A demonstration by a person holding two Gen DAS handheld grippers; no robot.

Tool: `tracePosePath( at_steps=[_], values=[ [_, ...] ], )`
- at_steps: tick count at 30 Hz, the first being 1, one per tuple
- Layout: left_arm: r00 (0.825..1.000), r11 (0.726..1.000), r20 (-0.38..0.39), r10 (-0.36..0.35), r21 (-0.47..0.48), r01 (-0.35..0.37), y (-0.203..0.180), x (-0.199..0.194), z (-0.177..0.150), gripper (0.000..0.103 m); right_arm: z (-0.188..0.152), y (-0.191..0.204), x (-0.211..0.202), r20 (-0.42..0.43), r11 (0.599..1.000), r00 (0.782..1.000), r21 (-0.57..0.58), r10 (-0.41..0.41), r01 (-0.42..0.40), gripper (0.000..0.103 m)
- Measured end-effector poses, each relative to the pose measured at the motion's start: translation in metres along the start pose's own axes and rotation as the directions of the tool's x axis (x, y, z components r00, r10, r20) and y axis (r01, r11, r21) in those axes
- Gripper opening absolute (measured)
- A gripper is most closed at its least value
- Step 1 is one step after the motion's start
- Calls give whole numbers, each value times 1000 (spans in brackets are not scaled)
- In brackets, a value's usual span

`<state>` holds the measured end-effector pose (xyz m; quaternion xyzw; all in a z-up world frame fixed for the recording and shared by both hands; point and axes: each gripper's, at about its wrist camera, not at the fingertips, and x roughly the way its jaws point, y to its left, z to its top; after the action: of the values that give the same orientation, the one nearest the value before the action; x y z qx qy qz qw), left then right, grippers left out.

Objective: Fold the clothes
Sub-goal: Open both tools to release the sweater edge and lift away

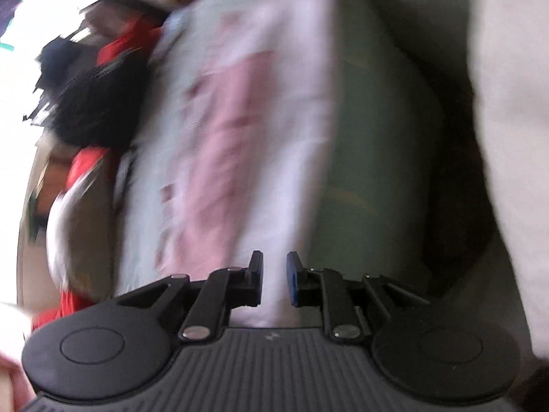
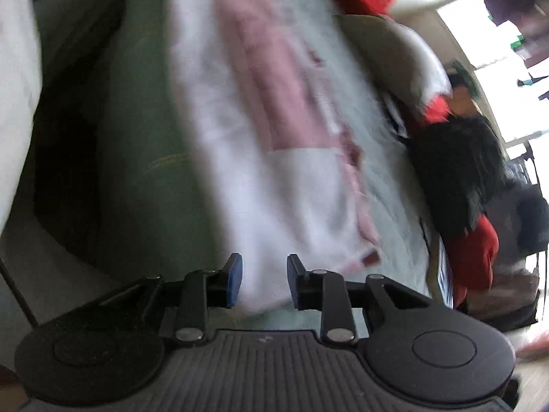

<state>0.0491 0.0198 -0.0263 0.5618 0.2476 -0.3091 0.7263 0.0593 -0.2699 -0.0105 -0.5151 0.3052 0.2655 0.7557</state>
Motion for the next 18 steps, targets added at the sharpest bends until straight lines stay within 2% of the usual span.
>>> tracePosePath(
  at_steps=[2, 3, 5, 7, 8, 10, 12, 14, 16, 17, 18],
  values=[
    [1000, 988, 14, 22, -152, -19, 26, 3, -5, 29, -2, -18, -9, 59, 992, 997, 119, -46, 39, 51],
    [1000, 977, 22, 9, -212, -5, 34, 8, -6, 34, -2, -25, -13, 94, 978, 994, 203, -59, 39, 55],
    [998, 950, 41, -44, -309, 55, 43, 19, -11, 35, -4, -32, -12, 171, 938, 985, 346, -28, -34, 57],
    [991, 924, 54, -124, -357, 135, 45, 37, -9, 36, -3, -29, 0, 231, 905, 972, 406, 35, -129, 57],
    [989, 917, 30, -146, -370, 147, 40, 45, -11, 37, -4, -23, 9, 233, 895, 971, 419, 58, -154, 57],
    [982, 903, -17, -190, -396, 168, 29, 59, -17, 35, -8, -12, 32, 180, 878, 979, 449, 93, -166, 57],
    [976, 886, -32, -213, -428, 179, 27, 60, -29, 41, -18, -9, 50, 135, 861, 981, 473, 136, -185, 57],
    [979, 884, -34, -201, -438, 166, 34, 51, -33, 41, -27, -7, 55, 117, 846, 980, 495, 162, -199, 57],
    [990, 880, -2, -141, -458, 125, 48, 39, -31, 44, -27, -20, 48, 162, 820, 975, 531, 152, -216, 58],
    [994, 868, 21, -109, -484, 106, 58, 34, -29, 52, -28, -29, 41, 198, 798, 972, 562, 126, -218, 64],
    [996, 855, 44, -76, -512, 87, 69, 29, -27, 64, -25, -42, 37, 244, 766, 965, 602, 94, -226, 69]
  ],
)
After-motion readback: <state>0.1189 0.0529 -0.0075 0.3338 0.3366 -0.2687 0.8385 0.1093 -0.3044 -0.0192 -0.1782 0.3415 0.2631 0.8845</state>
